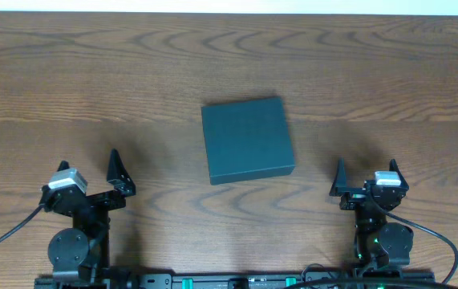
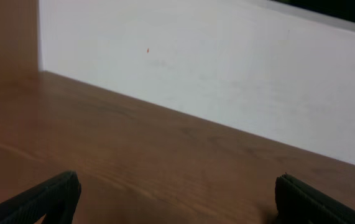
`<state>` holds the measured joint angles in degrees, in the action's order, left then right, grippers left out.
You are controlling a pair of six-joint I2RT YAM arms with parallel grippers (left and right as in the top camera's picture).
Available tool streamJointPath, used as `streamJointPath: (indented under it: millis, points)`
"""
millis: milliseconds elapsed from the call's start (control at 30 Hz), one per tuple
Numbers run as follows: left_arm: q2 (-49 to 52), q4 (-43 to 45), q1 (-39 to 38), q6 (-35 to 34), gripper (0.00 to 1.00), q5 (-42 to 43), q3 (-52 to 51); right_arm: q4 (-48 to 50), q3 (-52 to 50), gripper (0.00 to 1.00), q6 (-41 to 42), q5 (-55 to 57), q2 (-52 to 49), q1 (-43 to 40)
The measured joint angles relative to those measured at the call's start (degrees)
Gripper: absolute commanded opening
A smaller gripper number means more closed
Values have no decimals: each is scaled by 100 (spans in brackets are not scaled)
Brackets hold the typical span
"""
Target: Pack container
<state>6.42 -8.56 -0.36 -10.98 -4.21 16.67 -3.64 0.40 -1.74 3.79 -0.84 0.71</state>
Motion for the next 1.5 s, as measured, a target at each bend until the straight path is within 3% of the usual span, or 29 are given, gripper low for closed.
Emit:
streamJointPath:
  millis: [567, 1500]
  points:
    - [-538, 109, -2, -149, 99, 31, -927, 0, 0, 99, 0, 0, 0, 0]
    - [-584, 439, 0, -20, 99, 111, -1408, 0, 0, 99, 0, 0, 0, 0]
